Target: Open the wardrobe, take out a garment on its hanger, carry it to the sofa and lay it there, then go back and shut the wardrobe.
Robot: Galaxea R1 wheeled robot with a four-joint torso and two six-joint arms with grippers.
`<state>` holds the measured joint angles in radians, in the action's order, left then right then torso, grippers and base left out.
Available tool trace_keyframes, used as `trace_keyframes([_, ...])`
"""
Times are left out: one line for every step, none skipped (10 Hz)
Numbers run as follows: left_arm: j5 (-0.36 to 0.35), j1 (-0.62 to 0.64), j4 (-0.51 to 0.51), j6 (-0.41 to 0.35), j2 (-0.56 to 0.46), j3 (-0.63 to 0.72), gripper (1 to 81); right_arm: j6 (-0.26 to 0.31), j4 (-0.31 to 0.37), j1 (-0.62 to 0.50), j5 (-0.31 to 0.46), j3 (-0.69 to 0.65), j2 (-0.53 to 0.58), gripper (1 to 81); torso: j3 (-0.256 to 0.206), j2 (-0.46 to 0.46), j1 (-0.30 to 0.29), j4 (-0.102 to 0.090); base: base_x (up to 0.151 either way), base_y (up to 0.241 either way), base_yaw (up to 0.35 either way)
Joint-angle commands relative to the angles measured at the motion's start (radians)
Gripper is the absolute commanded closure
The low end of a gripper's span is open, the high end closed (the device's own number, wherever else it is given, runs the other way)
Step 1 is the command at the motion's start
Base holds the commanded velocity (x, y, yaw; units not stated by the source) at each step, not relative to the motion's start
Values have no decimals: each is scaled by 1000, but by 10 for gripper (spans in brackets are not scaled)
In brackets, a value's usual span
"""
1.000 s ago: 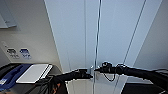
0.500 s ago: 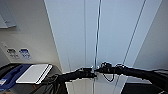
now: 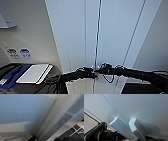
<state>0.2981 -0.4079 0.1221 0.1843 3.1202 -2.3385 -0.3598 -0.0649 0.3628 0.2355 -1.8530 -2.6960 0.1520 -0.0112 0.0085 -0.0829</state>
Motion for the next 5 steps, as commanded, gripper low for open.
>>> trace_keyframes([-57,145,27,-14,68,86,10,-7,19,-142,-4,57,-46,10,0,0,0,0,0,0,0])
trace_keyframes([-57,139,24,-9,48,162,10,-7,23,-129,-24,77,-43,10,0,0,0,0,0,0,0])
trace_keyframes([-60,128,25,-2,5,283,10,-7,22,-112,-45,132,-26,10,0,0,0,0,0,0,0])
trace_keyframes([-59,117,24,0,-50,402,10,-7,22,-93,-73,193,3,10,0,0,0,0,0,0,0])
trace_keyframes([-60,100,22,0,-116,527,10,-7,22,-71,-103,260,34,10,0,0,0,0,0,0,0])
